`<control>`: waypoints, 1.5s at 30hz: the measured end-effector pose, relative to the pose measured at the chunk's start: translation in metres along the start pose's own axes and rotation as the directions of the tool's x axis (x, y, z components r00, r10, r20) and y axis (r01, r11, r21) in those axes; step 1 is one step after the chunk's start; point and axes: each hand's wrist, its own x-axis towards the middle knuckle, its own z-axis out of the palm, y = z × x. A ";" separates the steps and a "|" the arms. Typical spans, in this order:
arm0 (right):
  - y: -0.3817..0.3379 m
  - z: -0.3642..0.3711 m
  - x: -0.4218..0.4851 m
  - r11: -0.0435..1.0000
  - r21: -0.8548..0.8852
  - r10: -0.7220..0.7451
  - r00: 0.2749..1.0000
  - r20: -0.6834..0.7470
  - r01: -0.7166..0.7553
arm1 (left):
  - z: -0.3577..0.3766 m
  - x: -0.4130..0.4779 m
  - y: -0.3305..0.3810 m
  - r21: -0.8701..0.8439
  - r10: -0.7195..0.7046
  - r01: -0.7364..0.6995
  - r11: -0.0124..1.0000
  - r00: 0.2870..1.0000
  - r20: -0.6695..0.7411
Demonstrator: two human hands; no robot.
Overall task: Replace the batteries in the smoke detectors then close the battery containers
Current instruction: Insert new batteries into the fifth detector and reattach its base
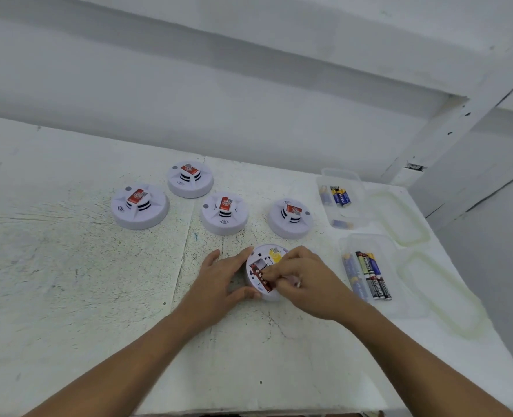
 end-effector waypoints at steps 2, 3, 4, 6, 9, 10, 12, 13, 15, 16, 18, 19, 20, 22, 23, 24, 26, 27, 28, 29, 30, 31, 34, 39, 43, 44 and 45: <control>-0.006 -0.020 0.008 0.992 0.087 0.088 0.991 0.104 -0.097 | -0.001 0.000 0.001 0.004 0.003 -0.003 1.000 1.000 0.007; -0.006 -0.030 0.013 0.976 0.164 0.121 0.983 0.136 -0.142 | -0.001 -0.001 0.001 0.005 0.001 -0.001 1.000 1.000 0.009; -0.002 -0.041 0.018 0.958 0.234 0.136 0.981 0.135 -0.165 | -0.002 0.000 0.003 0.008 0.003 -0.003 1.000 1.000 0.004; 0.010 -0.064 0.030 0.916 0.360 0.169 0.985 0.047 -0.174 | -0.003 -0.001 0.006 -0.001 -0.006 0.006 1.000 1.000 -0.005; 0.040 -0.100 0.049 0.787 0.597 0.303 0.941 -0.153 -0.157 | -0.004 0.000 0.008 0.014 -0.012 0.012 1.000 1.000 0.006; 0.051 -0.110 0.056 0.759 0.634 0.362 0.905 -0.223 -0.147 | -0.003 0.001 0.006 0.026 -0.011 0.011 1.000 1.000 0.012; 0.075 -0.126 0.069 0.790 0.585 0.455 0.816 -0.356 -0.185 | -0.001 0.002 0.003 0.043 -0.014 0.013 0.999 1.000 0.011; 0.086 -0.131 0.075 0.826 0.508 0.477 0.784 -0.397 -0.244 | 0.000 0.002 0.001 0.048 -0.017 0.017 0.999 1.000 0.011; 0.101 -0.138 0.086 0.864 0.293 0.498 0.786 -0.367 -0.410 | 0.000 0.002 0.000 0.056 -0.015 0.015 0.998 1.000 0.002; 0.105 -0.140 0.090 0.852 0.178 0.524 0.800 -0.291 -0.493 | 0.000 0.003 0.000 0.060 -0.015 0.015 0.998 1.000 -0.001; 0.107 -0.142 0.098 0.798 -0.038 0.590 0.794 -0.146 -0.601 | -0.001 0.004 0.002 0.071 -0.012 0.012 0.997 1.000 -0.001; 0.107 -0.142 0.101 0.774 -0.121 0.615 0.783 -0.091 -0.622 | -0.001 0.004 0.003 0.075 -0.013 0.013 0.997 1.000 0.000; 0.110 -0.141 0.105 0.758 -0.190 0.625 0.778 -0.062 -0.624 | -0.002 0.003 0.004 0.071 -0.016 0.015 0.997 1.000 0.000; 0.109 -0.137 0.110 0.735 -0.292 0.632 0.774 -0.032 -0.612 | -0.002 0.003 0.005 0.055 -0.022 0.023 0.998 1.000 -0.002; 0.108 -0.135 0.112 0.716 -0.339 0.642 0.767 -0.025 -0.610 | -0.003 0.002 0.005 0.048 -0.022 0.023 0.999 1.000 -0.008; 0.108 -0.132 0.113 0.704 -0.383 0.640 0.768 -0.022 -0.598 | -0.002 0.002 0.005 0.044 -0.018 0.019 0.999 1.000 -0.015; 0.106 -0.128 0.115 0.685 -0.414 0.648 0.761 -0.029 -0.599 | -0.003 0.002 0.007 0.035 -0.010 0.011 0.999 1.000 -0.024; 0.106 -0.127 0.115 0.683 -0.423 0.646 0.763 -0.030 -0.595 | -0.003 0.002 0.008 0.032 -0.011 0.012 0.999 1.000 -0.026; 0.108 -0.125 0.116 0.683 -0.435 0.638 0.769 -0.034 -0.586 | -0.004 0.002 0.009 0.029 -0.013 0.014 0.999 1.000 -0.027; 0.109 -0.124 0.116 0.672 -0.449 0.644 0.764 -0.038 -0.589 | -0.004 0.002 0.010 0.027 -0.015 0.016 1.000 1.000 -0.026; 0.112 -0.122 0.118 0.678 -0.453 0.633 0.773 -0.041 -0.579 | -0.004 0.002 0.011 0.024 -0.017 0.018 1.000 1.000 -0.026; 0.112 -0.122 0.117 0.678 -0.460 0.628 0.777 -0.040 -0.573 | -0.004 0.002 0.012 0.022 -0.021 0.021 1.000 0.999 -0.025; 0.115 -0.121 0.116 0.705 -0.470 0.593 0.805 -0.020 -0.531 | -0.004 0.002 0.011 0.019 -0.030 0.030 0.999 0.999 -0.017; 0.123 -0.124 0.114 0.777 -0.324 0.555 0.830 -0.054 -0.540 | -0.004 0.002 0.010 0.025 -0.033 0.033 0.999 0.999 -0.010; 0.125 -0.138 0.112 0.815 0.054 0.574 0.790 -0.214 -0.577 | -0.004 0.002 0.009 0.026 -0.035 0.035 0.999 0.999 -0.024; 0.123 -0.142 0.110 0.823 0.173 0.567 0.782 -0.258 -0.540 | -0.004 0.002 0.009 0.030 -0.034 0.035 0.999 0.999 -0.027; 0.117 -0.145 0.105 0.816 0.314 0.569 0.773 -0.281 -0.486 | -0.005 0.002 0.009 0.036 -0.031 0.032 0.999 0.999 -0.026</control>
